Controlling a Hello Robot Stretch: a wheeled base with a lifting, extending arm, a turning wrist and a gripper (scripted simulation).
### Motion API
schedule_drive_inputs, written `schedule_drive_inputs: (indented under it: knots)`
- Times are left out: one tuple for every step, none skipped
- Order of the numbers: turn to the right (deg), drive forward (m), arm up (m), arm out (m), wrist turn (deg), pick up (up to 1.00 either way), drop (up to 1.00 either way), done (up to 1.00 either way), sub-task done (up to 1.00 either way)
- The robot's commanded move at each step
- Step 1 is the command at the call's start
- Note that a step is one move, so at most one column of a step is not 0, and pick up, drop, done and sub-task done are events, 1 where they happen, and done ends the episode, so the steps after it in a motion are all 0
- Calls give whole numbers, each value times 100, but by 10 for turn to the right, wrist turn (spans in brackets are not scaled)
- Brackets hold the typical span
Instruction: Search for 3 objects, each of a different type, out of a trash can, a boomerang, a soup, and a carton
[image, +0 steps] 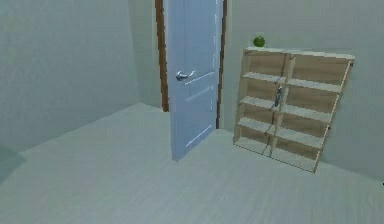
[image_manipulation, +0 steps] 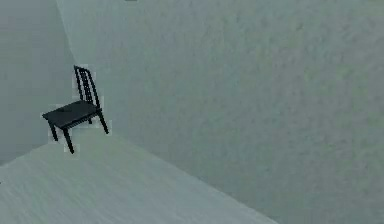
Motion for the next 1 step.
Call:
schedule_drive_inputs:
  knots:
    - [-450, 0, 0, 0, 0, 0, 0, 0, 0]
